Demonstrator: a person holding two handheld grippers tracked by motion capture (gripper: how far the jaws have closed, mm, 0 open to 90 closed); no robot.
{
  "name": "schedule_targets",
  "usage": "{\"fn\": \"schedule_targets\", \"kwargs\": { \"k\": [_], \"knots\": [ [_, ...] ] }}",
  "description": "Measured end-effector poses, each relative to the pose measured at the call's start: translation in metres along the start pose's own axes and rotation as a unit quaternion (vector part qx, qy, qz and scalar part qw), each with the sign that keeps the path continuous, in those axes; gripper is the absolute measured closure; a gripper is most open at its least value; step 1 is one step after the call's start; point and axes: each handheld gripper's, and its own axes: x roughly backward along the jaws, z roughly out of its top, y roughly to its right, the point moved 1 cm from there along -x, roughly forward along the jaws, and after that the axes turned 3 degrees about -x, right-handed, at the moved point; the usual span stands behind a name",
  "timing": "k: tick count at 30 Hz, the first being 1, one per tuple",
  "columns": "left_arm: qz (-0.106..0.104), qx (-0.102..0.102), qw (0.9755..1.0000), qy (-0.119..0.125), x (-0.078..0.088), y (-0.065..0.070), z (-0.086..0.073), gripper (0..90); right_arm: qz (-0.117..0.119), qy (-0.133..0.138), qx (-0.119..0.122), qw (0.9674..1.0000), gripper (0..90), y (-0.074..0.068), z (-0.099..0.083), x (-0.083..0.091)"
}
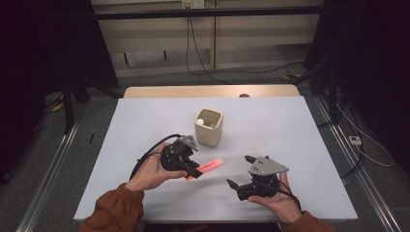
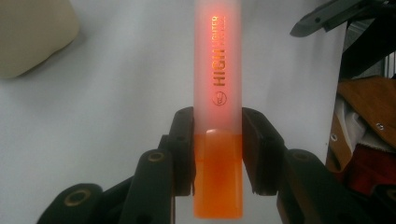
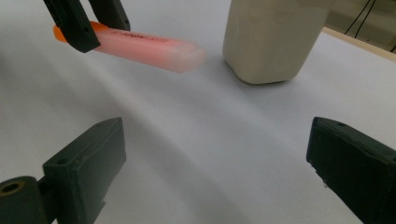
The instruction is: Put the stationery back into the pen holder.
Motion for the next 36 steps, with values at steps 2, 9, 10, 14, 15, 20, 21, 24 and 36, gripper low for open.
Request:
{"fn": "schedule_targets", "kwargs": {
  "k": [2, 9, 10, 14, 15, 20, 21, 24, 36],
  "knots": [
    [0.001, -0.008, 0.9999, -0.009, 0.000, -0.001, 0.003, 67.3, 0.001, -0.001, 0.006, 1.0000, 5.6, -0.001, 0.002, -0.001],
    [-0.007, -0.018, 0.9995, -0.026, -0.004, -0.001, 0.015, 67.3, -0.013, -0.015, 0.051, 0.9985, 11.3, -0.005, 0.009, -0.005],
    [-0.007, -0.015, 0.9995, -0.026, -0.005, -0.001, 0.016, 67.3, -0.019, -0.014, 0.063, 0.9977, 11.3, -0.007, 0.009, -0.005],
    [-0.011, -0.021, 0.9991, -0.036, -0.008, -0.001, 0.018, 67.3, -0.029, -0.020, 0.105, 0.9939, 11.8, -0.013, 0.010, -0.006],
    [-0.011, -0.021, 0.9990, -0.039, -0.008, -0.001, 0.018, 67.3, -0.030, -0.022, 0.113, 0.9929, 12.2, -0.014, 0.011, -0.007],
    [-0.013, -0.024, 0.9987, -0.043, -0.008, -0.001, 0.023, 67.3, -0.045, -0.024, 0.168, 0.9845, 15.3, -0.021, 0.014, -0.011],
    [-0.013, -0.025, 0.9986, -0.045, -0.008, -0.001, 0.023, 67.3, -0.048, -0.022, 0.180, 0.9822, 15.7, -0.022, 0.014, -0.011],
    [-0.012, -0.025, 0.9984, -0.048, -0.009, 0.000, 0.025, 67.2, -0.061, -0.014, 0.214, 0.9749, 17.9, -0.025, 0.017, -0.012],
    [-0.020, -0.025, 0.9973, -0.066, -0.014, 0.001, 0.030, 67.3, -0.081, -0.024, 0.307, 0.9480, 34.1, -0.037, 0.018, -0.015]
  ]
}}
